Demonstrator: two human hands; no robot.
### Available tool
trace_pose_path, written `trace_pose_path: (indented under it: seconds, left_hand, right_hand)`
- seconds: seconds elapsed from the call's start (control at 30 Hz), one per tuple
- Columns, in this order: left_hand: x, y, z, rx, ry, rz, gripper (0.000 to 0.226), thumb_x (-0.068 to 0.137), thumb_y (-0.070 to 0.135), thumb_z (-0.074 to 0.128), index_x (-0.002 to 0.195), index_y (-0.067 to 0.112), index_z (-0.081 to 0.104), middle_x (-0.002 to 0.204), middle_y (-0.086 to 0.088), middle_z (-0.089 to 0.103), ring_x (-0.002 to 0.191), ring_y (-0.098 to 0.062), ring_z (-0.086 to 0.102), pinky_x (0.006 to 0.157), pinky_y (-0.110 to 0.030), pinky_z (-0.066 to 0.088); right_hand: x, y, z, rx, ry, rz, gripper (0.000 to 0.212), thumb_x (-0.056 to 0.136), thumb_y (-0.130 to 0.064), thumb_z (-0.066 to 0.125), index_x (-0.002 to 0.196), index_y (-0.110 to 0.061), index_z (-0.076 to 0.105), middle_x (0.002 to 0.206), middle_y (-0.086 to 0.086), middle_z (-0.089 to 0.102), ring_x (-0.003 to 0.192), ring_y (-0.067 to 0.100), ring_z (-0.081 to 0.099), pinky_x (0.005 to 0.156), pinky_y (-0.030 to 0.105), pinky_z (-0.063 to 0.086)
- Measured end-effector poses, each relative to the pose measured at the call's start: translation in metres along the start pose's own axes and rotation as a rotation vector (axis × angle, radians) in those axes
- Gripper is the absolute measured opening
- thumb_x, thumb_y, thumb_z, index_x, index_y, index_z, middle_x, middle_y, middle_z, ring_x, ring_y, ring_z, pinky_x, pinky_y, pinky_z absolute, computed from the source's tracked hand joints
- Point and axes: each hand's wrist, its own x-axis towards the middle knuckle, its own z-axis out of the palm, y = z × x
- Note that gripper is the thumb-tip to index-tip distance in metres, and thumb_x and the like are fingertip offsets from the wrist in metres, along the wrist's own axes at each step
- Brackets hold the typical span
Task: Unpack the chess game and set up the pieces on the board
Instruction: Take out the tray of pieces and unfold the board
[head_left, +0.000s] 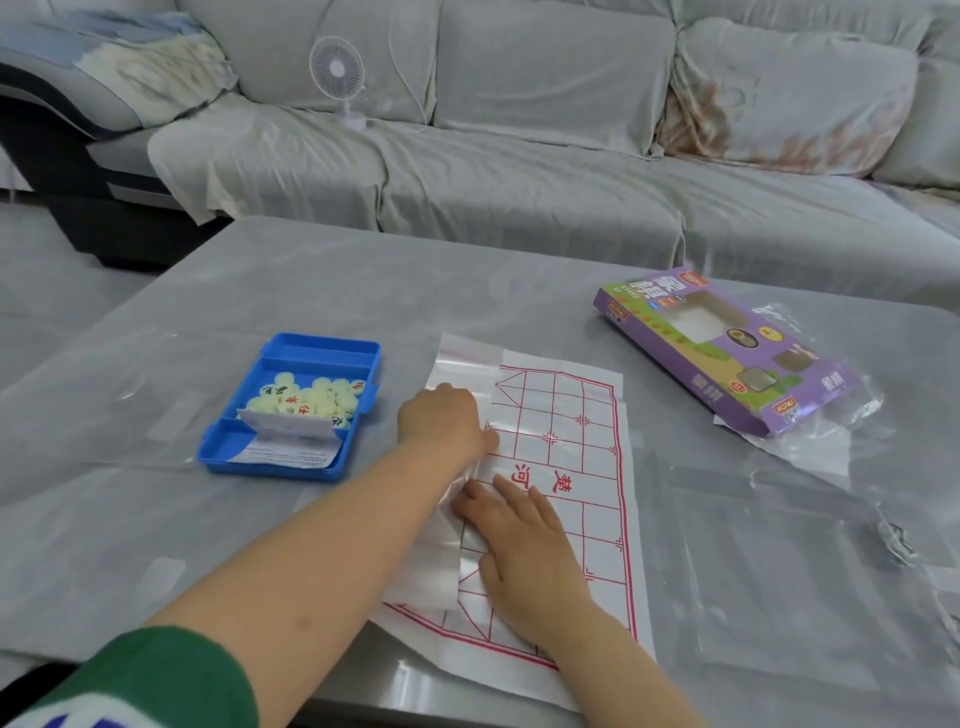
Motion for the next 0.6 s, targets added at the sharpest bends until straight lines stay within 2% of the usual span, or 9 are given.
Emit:
trace_pose_path:
  seconds: [0.07, 0.13, 0.27, 0.33, 0.43, 0.47, 0.53, 0.57, 0.6]
  left_hand:
    - [0.001, 0.001, 0.002, 0.027, -0.01, 0.017, 0.042, 0.084, 0.044, 0.052, 0.112, 0.012, 0.055, 0.113, -0.004, 0.055, 0.106, -0.024, 0.053, 0.072, -0.028, 0.036]
    - [0.002, 0.004, 0.001, 0.037, -0.012, 0.032, 0.032, 0.085, 0.034, 0.054, 0.109, 0.013, 0.056, 0.109, -0.004, 0.058, 0.102, -0.023, 0.056, 0.071, -0.027, 0.036]
    - [0.007, 0.0, -0.006, 0.02, -0.042, 0.016, 0.023, 0.087, 0.022, 0.054, 0.107, 0.01, 0.056, 0.104, -0.006, 0.058, 0.096, -0.023, 0.057, 0.069, -0.025, 0.038]
    - [0.008, -0.007, -0.01, -0.11, -0.078, -0.029, 0.02, 0.086, 0.021, 0.055, 0.1, 0.007, 0.06, 0.094, -0.009, 0.057, 0.088, -0.022, 0.056, 0.068, -0.026, 0.038]
    - [0.007, -0.025, -0.016, -0.405, -0.064, -0.09, 0.016, 0.085, 0.018, 0.055, 0.074, 0.01, 0.062, 0.077, -0.005, 0.058, 0.075, -0.02, 0.052, 0.063, -0.025, 0.037]
    - [0.005, -0.033, -0.017, -0.474, -0.043, -0.113, 0.02, 0.086, 0.018, 0.054, 0.067, 0.011, 0.058, 0.071, -0.002, 0.056, 0.07, -0.018, 0.051, 0.059, -0.024, 0.036]
    - [0.0, -0.05, -0.018, -0.533, 0.012, -0.146, 0.023, 0.088, 0.019, 0.052, 0.067, 0.011, 0.054, 0.069, -0.001, 0.054, 0.067, -0.015, 0.05, 0.054, -0.023, 0.035]
    - [-0.002, -0.059, -0.017, -0.53, 0.036, -0.155, 0.022, 0.089, 0.021, 0.051, 0.071, 0.01, 0.056, 0.072, -0.001, 0.056, 0.068, -0.015, 0.05, 0.054, -0.022, 0.035]
    - [-0.005, -0.067, -0.017, -0.513, 0.057, -0.167, 0.021, 0.09, 0.023, 0.05, 0.076, 0.009, 0.058, 0.075, -0.002, 0.058, 0.068, -0.015, 0.051, 0.054, -0.02, 0.035]
  right_hand:
    - [-0.001, 0.0, -0.001, -0.036, -0.013, -0.021, 0.047, 0.059, -0.023, 0.03, 0.102, -0.037, 0.043, 0.106, -0.023, 0.064, 0.097, 0.01, 0.066, 0.086, 0.029, 0.049]
    - [-0.002, 0.001, -0.001, -0.07, -0.031, -0.025, 0.045, 0.059, -0.022, 0.031, 0.099, -0.037, 0.046, 0.105, -0.023, 0.065, 0.097, 0.012, 0.067, 0.085, 0.031, 0.05]
    - [0.0, 0.001, -0.002, -0.076, -0.063, -0.007, 0.05, 0.058, -0.024, 0.031, 0.094, -0.038, 0.062, 0.103, -0.023, 0.067, 0.097, 0.01, 0.067, 0.083, 0.032, 0.051]
    - [0.0, 0.001, -0.002, -0.079, -0.086, 0.013, 0.051, 0.059, -0.026, 0.03, 0.09, -0.04, 0.067, 0.102, -0.023, 0.067, 0.096, 0.008, 0.067, 0.084, 0.031, 0.05]
    - [0.0, 0.0, -0.008, -0.063, -0.087, 0.056, 0.049, 0.061, -0.027, 0.03, 0.09, -0.04, 0.067, 0.106, -0.022, 0.066, 0.101, 0.008, 0.065, 0.091, 0.029, 0.042]
    - [0.0, 0.001, -0.008, -0.071, -0.099, 0.069, 0.052, 0.064, -0.028, 0.026, 0.096, -0.039, 0.066, 0.113, -0.021, 0.064, 0.109, 0.009, 0.061, 0.097, 0.031, 0.035]
    - [0.001, 0.004, -0.005, -0.019, -0.127, 0.026, 0.071, 0.066, -0.035, 0.008, 0.121, -0.036, 0.054, 0.139, -0.018, 0.044, 0.136, 0.012, 0.032, 0.109, 0.032, 0.001]
    - [0.0, 0.005, -0.005, 0.026, -0.16, 0.033, 0.081, 0.063, -0.04, -0.001, 0.13, -0.035, 0.044, 0.147, -0.019, 0.03, 0.141, 0.01, 0.015, 0.106, 0.025, -0.014]
    - [0.0, 0.007, -0.005, 0.052, -0.169, 0.041, 0.086, 0.061, -0.044, -0.006, 0.134, -0.035, 0.038, 0.149, -0.02, 0.023, 0.142, 0.008, 0.006, 0.101, 0.02, -0.021]
